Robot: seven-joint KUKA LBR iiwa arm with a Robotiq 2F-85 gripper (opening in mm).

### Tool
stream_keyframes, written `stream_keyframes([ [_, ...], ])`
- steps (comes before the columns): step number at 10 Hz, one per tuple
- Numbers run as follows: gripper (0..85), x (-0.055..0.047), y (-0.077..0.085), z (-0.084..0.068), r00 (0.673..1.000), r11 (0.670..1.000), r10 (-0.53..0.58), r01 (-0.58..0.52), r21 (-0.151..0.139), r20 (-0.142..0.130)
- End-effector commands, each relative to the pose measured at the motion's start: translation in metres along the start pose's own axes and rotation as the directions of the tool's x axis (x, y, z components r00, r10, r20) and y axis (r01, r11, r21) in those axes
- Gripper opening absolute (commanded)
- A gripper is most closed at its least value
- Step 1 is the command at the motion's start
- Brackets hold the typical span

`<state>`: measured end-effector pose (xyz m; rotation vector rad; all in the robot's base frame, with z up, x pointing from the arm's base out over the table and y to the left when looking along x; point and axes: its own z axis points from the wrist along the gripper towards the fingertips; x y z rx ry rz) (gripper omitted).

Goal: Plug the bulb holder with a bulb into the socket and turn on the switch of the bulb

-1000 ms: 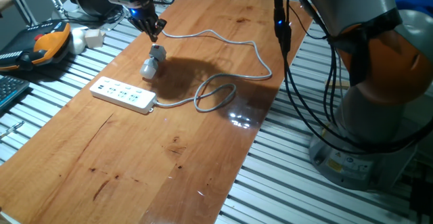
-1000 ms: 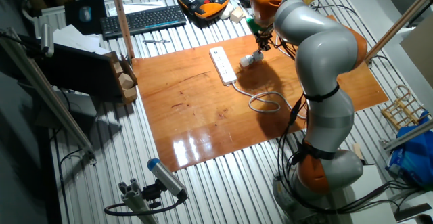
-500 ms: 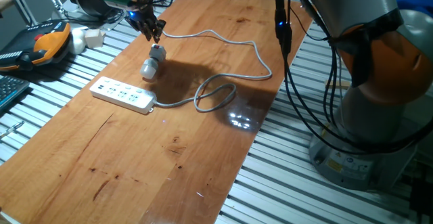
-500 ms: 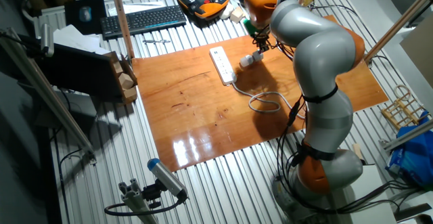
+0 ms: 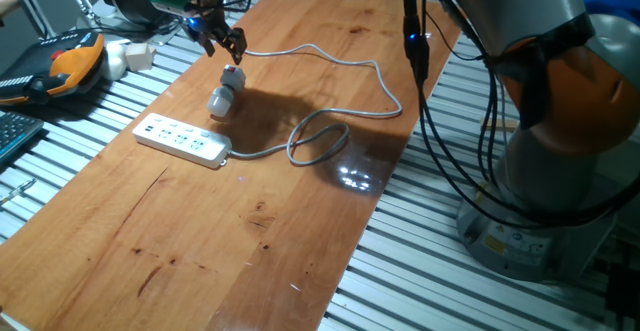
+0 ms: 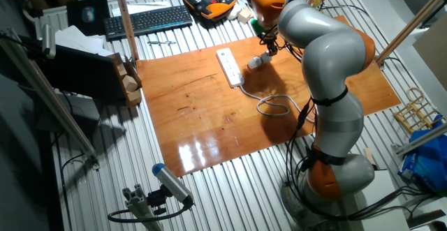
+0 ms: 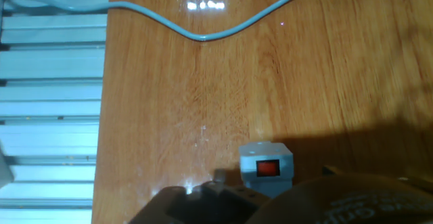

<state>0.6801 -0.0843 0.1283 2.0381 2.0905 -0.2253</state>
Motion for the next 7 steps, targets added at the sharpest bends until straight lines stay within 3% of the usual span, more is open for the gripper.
stream_keyframes([
  [1,68.0,-0.001,0.001,0.003,1.0,1.0,-0.006,0.006,-0.002,-0.003],
  [5,68.0,0.001,0.001,0.011,0.999,0.999,-0.035,0.036,0.01,-0.007],
  [7,68.0,0.002,-0.001,0.016,1.0,1.0,-0.023,0.023,-0.001,-0.008],
])
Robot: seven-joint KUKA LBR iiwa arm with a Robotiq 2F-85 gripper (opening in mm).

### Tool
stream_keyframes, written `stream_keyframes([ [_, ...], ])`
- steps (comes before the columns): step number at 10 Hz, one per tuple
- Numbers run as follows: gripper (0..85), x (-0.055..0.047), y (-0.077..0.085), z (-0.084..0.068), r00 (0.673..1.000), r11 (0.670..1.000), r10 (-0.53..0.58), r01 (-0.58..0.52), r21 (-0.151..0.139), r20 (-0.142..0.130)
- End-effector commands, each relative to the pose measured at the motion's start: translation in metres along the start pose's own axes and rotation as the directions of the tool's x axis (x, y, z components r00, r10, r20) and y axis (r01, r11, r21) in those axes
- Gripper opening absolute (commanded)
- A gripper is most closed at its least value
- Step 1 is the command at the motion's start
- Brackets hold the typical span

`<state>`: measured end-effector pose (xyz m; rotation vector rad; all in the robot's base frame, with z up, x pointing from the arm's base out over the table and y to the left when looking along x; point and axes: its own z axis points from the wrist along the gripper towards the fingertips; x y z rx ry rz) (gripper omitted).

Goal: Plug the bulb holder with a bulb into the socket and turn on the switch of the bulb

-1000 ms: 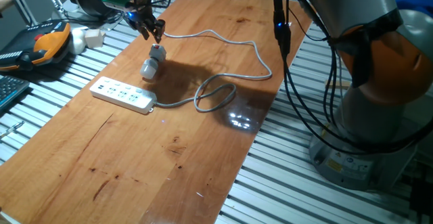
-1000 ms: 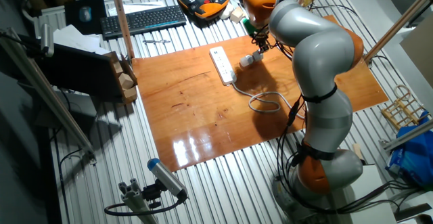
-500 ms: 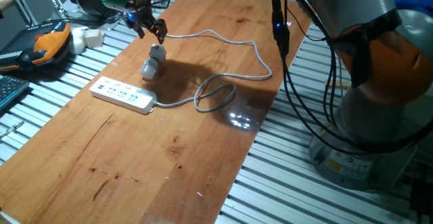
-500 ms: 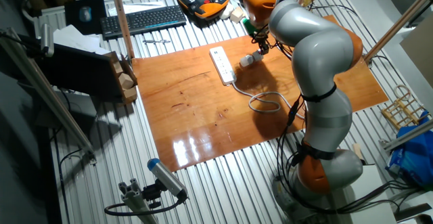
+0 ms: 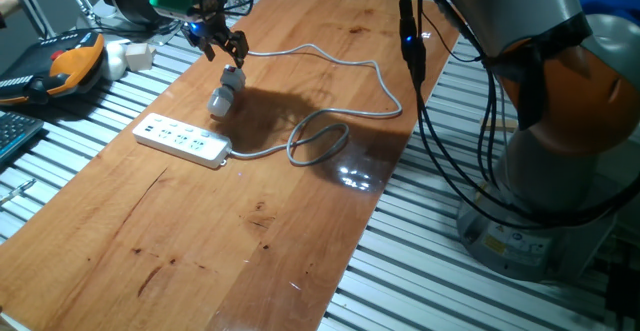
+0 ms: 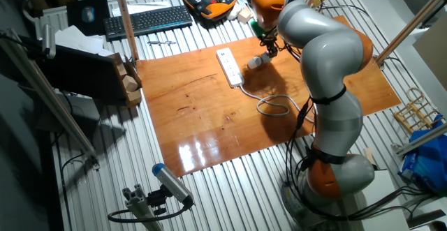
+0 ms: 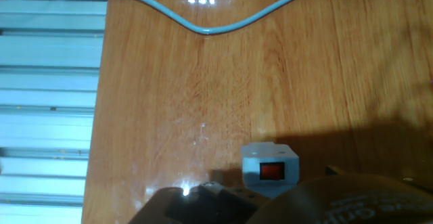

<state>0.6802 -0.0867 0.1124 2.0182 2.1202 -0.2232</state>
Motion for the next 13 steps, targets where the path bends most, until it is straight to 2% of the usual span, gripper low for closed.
stream_keyframes([
  [1,68.0,0.001,0.0,0.001,1.0,1.0,-0.001,0.001,-0.003,0.002],
  [4,68.0,0.002,0.001,0.005,1.0,1.0,-0.008,0.008,0.006,-0.007],
  [7,68.0,0.003,0.0,0.017,1.0,1.0,-0.027,0.027,0.002,0.004],
  [13,68.0,0.003,0.0,0.027,0.999,0.999,-0.033,0.033,0.004,0.007],
])
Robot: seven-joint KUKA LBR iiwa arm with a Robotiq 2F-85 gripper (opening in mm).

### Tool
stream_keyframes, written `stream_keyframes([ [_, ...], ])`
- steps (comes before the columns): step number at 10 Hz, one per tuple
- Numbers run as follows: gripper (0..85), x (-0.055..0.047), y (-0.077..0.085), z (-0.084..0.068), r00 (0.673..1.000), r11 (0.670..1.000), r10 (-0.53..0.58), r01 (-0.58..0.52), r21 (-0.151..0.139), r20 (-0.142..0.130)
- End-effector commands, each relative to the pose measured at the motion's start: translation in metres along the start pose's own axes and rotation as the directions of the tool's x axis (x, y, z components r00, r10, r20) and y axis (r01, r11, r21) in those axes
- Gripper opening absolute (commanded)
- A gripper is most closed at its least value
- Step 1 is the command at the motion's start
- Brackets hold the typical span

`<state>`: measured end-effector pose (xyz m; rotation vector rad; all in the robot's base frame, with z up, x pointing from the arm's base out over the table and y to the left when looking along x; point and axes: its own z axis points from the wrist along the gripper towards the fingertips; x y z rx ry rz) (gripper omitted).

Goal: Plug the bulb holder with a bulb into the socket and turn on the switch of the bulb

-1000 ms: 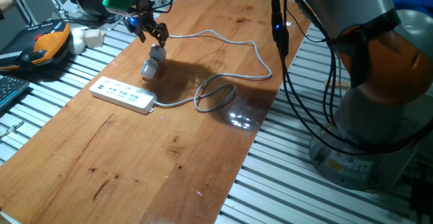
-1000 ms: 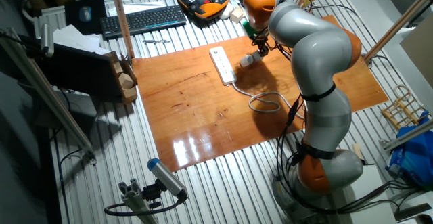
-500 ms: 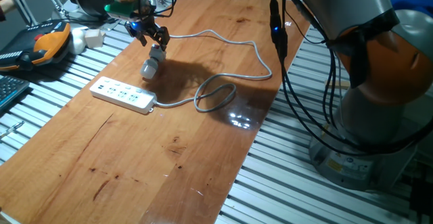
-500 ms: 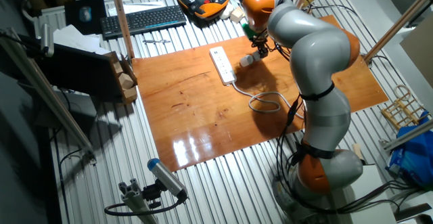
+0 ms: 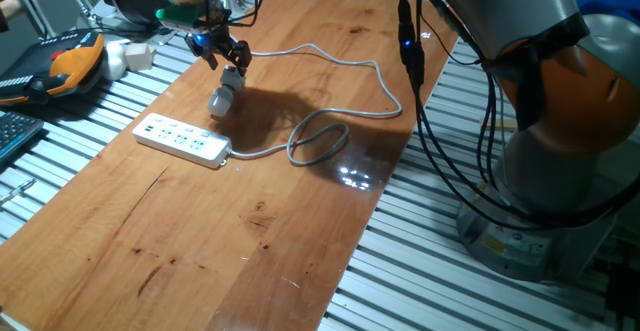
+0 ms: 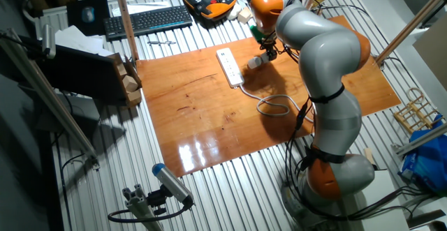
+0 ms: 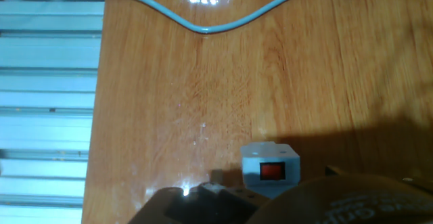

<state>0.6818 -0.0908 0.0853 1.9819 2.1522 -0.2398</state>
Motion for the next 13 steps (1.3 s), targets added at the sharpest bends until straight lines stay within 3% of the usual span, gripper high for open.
stream_keyframes([
  [1,68.0,-0.0006,0.0002,0.0023,1.0,1.0,0.011,-0.011,0.0,0.004],
  [5,68.0,-0.0004,-0.001,0.0038,0.999,0.999,0.037,-0.038,0.003,0.031],
  [13,68.0,-0.0014,-0.0032,0.0107,0.999,0.999,0.039,-0.039,0.004,0.035],
])
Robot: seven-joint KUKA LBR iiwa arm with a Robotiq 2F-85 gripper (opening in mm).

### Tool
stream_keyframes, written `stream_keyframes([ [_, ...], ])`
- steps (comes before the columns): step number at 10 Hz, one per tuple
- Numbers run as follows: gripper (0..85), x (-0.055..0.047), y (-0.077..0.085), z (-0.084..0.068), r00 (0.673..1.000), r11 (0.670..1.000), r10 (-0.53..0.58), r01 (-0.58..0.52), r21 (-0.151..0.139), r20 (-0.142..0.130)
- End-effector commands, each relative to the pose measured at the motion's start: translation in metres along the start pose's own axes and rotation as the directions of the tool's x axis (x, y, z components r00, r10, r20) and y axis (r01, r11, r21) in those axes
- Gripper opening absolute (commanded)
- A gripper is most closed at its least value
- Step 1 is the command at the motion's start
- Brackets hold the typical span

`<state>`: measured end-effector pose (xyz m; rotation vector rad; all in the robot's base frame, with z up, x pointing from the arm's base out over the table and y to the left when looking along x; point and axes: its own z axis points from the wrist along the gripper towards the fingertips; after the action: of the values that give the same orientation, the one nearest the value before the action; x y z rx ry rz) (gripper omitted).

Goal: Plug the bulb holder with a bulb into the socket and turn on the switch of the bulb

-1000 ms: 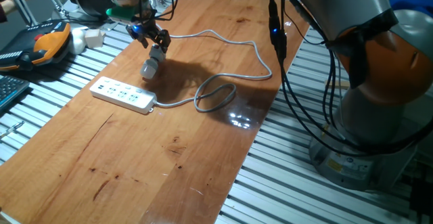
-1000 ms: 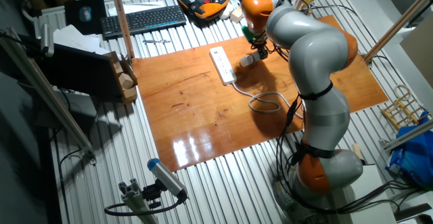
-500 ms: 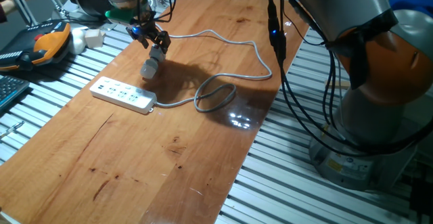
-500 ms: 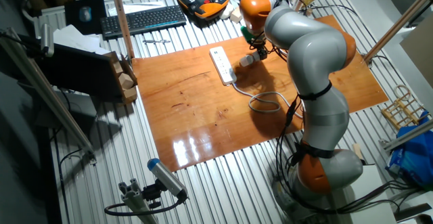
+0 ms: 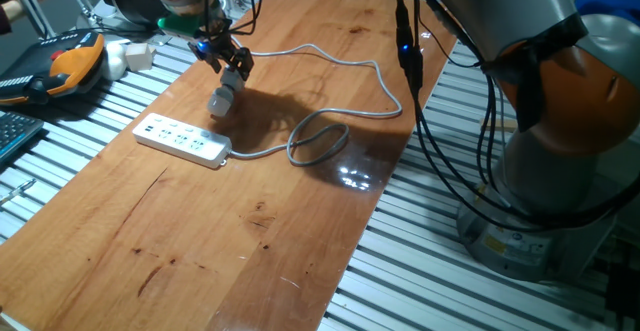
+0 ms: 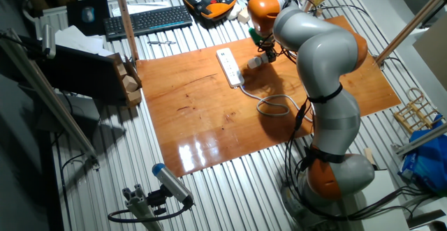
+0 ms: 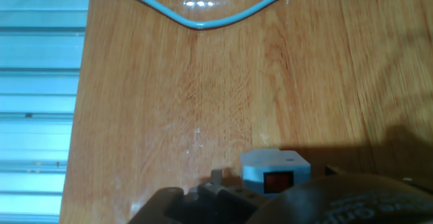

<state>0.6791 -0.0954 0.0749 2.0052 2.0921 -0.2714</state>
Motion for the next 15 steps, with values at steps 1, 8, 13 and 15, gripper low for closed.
stream_keyframes([
  [1,68.0,-0.0003,-0.0001,0.0007,1.0,1.0,0.0,0.0,-0.002,0.0],
  [8,51.0,0.0002,-0.0022,0.0032,1.0,1.0,0.006,-0.006,-0.004,0.012],
  [13,0.0,-0.0001,-0.0023,0.0046,1.0,1.0,-0.01,0.01,-0.01,-0.007],
  [15,0.0,-0.0006,-0.0027,0.0031,1.0,1.0,-0.02,0.02,-0.02,-0.002],
])
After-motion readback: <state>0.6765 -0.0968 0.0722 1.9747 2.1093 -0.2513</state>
